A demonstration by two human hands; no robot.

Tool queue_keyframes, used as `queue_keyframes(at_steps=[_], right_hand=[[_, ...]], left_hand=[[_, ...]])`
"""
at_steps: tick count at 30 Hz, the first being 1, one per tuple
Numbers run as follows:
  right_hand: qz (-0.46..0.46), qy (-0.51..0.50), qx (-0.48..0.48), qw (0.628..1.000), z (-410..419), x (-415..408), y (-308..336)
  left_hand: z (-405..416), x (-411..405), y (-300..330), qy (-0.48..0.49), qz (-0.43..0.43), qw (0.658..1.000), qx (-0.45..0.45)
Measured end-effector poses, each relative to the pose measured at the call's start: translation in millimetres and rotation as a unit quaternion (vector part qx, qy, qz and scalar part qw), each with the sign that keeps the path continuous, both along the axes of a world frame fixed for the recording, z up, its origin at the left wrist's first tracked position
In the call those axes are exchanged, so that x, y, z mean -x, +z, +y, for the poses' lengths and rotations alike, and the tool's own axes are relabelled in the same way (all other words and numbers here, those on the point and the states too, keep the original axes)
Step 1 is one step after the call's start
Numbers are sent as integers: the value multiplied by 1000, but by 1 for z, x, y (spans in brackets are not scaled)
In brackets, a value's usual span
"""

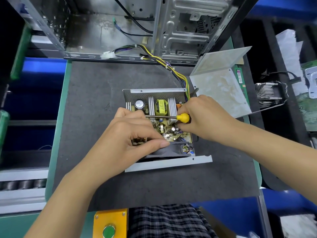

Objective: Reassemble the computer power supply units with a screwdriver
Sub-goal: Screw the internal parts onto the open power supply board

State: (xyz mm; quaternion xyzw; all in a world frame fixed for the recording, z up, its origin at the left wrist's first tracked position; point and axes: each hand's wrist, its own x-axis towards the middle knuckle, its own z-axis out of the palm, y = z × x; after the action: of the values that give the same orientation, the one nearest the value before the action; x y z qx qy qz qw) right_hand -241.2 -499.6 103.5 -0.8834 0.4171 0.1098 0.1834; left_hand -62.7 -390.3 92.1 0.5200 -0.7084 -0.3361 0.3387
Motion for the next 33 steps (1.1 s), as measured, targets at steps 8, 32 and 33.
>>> queue_keyframes(at_steps=[8, 32, 33], right_hand=[[-49, -68, 3, 996, -2, 10, 9], [-132, -31, -314, 940, -29, 51, 49], [-117, -17, -314, 942, -27, 52, 48]], left_hand=[[-2, -5, 5, -15, -48, 998, -37], [-29, -29, 39, 14, 179, 944, -277], [-32, -32, 39, 0, 182, 942, -281]])
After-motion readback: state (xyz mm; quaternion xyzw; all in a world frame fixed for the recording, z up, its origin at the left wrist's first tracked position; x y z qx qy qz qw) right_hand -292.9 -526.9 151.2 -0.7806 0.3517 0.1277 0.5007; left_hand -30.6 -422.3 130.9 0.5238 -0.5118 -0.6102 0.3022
